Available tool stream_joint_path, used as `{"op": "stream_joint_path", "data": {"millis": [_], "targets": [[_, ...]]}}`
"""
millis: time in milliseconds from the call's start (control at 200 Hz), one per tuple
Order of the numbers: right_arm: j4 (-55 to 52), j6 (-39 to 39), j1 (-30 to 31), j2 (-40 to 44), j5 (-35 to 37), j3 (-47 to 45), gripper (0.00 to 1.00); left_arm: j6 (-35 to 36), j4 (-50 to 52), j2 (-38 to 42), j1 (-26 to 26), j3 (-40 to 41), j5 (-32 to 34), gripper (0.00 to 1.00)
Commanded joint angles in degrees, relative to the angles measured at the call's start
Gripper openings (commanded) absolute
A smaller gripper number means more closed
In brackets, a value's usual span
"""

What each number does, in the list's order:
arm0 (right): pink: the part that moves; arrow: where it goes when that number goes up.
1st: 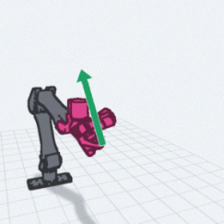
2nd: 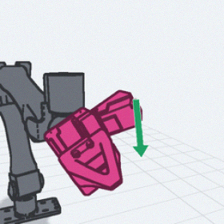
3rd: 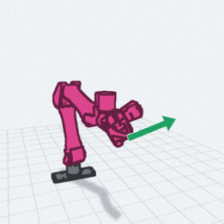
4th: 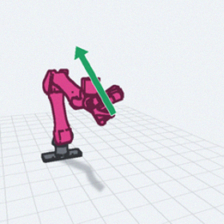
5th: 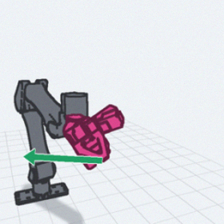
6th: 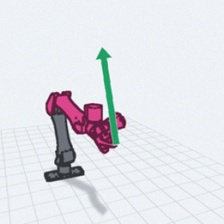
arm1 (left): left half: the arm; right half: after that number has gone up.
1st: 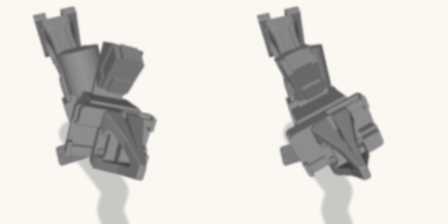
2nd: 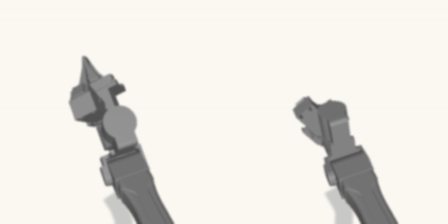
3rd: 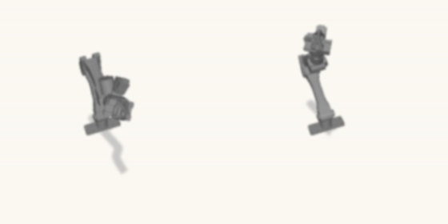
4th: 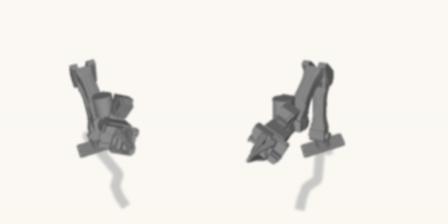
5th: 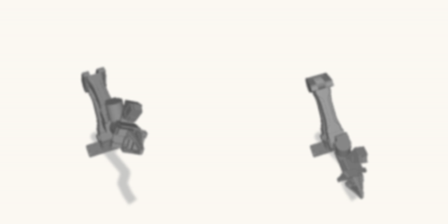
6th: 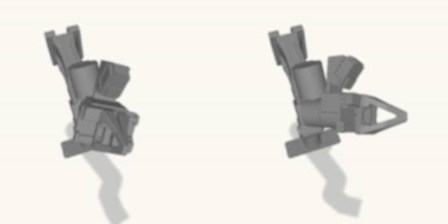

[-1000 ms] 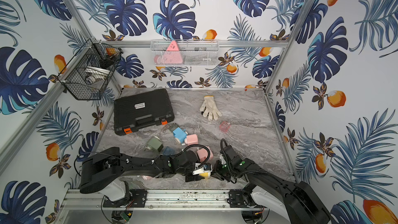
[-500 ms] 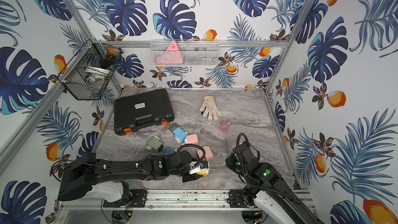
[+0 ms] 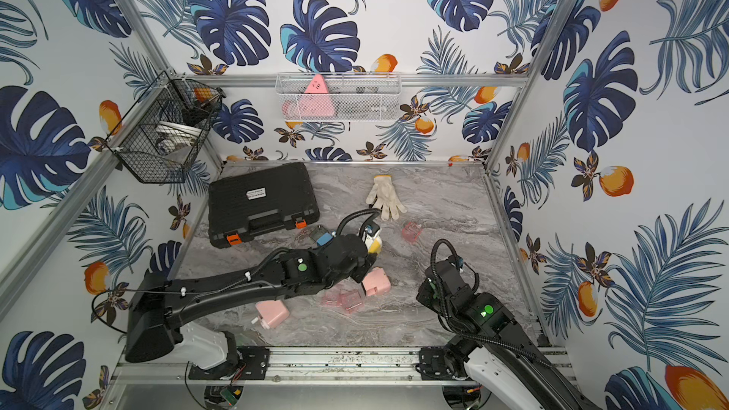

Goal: Put the tray back into the pencil sharpener
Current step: Place the pencil sharpener at the center of the board.

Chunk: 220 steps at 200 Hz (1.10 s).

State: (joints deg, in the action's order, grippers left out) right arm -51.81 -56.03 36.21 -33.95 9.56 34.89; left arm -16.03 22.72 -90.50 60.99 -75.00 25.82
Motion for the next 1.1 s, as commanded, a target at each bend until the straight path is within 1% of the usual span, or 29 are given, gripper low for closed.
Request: {"op": "stream_joint_path", "data": {"millis": [0, 85, 220, 331, 411, 611, 716, 811, 892, 1097], "targets": [[1.0, 0.7, -0.1, -0.2, 1.9, 0.6, 0.26, -12.2, 16.1, -7.1, -0.8, -9.3, 8.7, 0.00], [0.9, 0.8, -0.1, -0.5, 2.2, 1.0, 0.26, -13.6, 17.2, -11.1, -1.8, -13.8, 9.5, 0.00], [0.1, 1.0, 0.0, -0.6, 2.8, 1.4, 0.27, -17.6, 12.8, -14.3, -6.8, -15.8, 2.5, 0.00], [-0.6, 1.0, -0.1, -0.1, 3.4, 1.5, 0.27, -19.5, 10.8, -17.4, -9.5, -17.4, 0.8, 0.00], [-0.4, 1.0, -0.1, 0.3, 3.9, 1.3, 0.28, -19.2, 9.6, -20.3, -10.6, -19.3, -0.8, 0.00], [-0.1, 1.1, 0.0, -0.5, 3.8, 1.5, 0.28, -19.2, 10.4, -27.9, -13.4, -25.9, -1.3, 0.00], [0.8, 1.1, 0.0, -0.6, 3.8, 1.4, 0.28, -18.3, 7.3, -30.3, -14.6, -26.5, -2.8, 0.00], [1.2, 1.4, 0.0, -0.8, 3.7, 1.3, 0.28, -18.1, 6.6, -32.9, -15.8, -28.2, -4.6, 0.00], [1.1, 1.5, -0.1, -1.1, 3.9, 1.3, 0.28, -17.9, 6.4, -34.7, -16.4, -29.4, -4.0, 0.00], [1.8, 1.3, 0.0, -0.5, 3.5, 0.3, 0.28, -17.2, 2.2, -37.2, -18.0, -28.1, -3.9, 0.00]]}}
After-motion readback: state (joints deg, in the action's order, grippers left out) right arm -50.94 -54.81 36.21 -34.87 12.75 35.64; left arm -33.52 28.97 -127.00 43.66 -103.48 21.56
